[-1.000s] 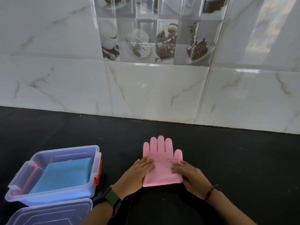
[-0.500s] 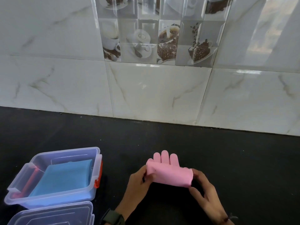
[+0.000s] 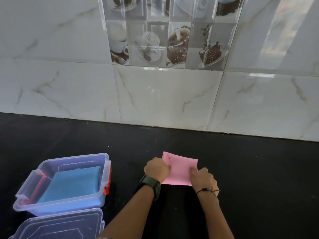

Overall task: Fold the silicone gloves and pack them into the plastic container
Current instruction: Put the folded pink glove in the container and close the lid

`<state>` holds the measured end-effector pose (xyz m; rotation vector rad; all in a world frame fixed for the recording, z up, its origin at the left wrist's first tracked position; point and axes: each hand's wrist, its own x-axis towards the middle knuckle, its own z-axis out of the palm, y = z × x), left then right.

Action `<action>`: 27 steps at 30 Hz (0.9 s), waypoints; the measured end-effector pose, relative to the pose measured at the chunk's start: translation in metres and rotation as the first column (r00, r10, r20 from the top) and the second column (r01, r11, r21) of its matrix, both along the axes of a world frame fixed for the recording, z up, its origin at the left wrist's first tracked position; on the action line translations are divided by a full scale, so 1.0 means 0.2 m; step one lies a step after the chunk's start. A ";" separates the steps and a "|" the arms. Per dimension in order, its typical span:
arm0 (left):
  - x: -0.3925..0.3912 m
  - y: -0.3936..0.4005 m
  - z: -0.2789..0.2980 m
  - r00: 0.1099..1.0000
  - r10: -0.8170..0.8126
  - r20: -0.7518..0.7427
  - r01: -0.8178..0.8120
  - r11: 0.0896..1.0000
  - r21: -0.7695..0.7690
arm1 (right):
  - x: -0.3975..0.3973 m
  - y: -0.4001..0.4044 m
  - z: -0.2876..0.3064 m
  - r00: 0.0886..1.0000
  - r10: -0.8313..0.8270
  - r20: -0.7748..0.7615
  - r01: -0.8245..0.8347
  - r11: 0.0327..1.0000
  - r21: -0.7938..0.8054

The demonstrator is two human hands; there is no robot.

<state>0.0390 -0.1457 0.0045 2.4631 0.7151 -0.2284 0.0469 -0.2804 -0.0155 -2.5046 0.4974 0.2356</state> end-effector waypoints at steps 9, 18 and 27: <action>-0.03 0.07 0.09 0.976 0.156 -0.151 -0.216 0.783 -0.584 | 0.05 0.02 0.11 0.979 -0.027 -0.203 0.127 0.858 0.498; -0.31 0.33 0.44 0.981 0.185 0.058 -0.085 0.681 -0.727 | -0.05 0.23 0.35 0.997 0.037 -0.063 0.030 0.573 0.819; -0.84 1.10 0.68 0.859 0.476 0.191 -0.228 0.687 -0.690 | -0.40 1.09 0.63 0.928 0.335 0.161 -0.314 0.477 0.821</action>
